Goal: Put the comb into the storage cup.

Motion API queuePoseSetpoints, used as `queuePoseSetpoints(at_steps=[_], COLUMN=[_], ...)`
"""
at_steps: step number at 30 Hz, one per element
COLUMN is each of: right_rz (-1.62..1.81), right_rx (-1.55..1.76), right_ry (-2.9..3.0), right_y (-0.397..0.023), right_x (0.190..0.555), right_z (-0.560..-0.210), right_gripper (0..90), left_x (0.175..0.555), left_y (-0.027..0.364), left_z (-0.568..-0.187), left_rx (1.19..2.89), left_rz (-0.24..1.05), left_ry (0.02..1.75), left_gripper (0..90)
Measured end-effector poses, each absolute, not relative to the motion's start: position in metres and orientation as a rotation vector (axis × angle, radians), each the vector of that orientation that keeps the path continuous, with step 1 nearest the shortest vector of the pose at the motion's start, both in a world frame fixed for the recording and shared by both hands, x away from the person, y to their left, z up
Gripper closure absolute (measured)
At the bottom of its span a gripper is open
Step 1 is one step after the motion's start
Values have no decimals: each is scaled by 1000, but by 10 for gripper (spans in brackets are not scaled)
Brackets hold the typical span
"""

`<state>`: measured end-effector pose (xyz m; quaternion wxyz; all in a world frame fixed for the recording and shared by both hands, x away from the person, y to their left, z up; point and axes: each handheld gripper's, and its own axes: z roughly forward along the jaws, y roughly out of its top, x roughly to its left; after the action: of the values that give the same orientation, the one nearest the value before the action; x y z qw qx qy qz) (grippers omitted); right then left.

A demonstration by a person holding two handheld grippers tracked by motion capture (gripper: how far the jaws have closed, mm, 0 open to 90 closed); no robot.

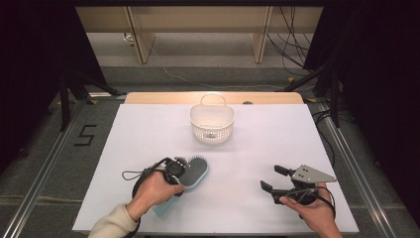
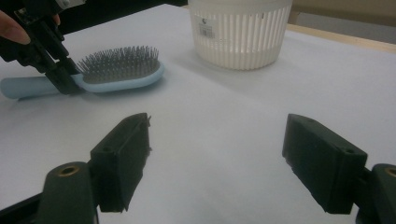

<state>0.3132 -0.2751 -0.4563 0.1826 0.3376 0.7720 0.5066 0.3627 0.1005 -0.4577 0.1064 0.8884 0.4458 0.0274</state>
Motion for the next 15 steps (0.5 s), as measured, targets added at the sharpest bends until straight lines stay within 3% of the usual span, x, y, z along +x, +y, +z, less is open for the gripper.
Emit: queuePoseSetpoints(at_steps=[15], right_rz=[1459], right_rx=[949], right_ry=[2163], right_y=[-274], right_x=[312], right_z=[-456], right_gripper=[218], left_x=[358], left_y=[105], left_z=[-444], left_rx=[2521], left_rz=[175], left_ry=[1263], left_gripper=[699])
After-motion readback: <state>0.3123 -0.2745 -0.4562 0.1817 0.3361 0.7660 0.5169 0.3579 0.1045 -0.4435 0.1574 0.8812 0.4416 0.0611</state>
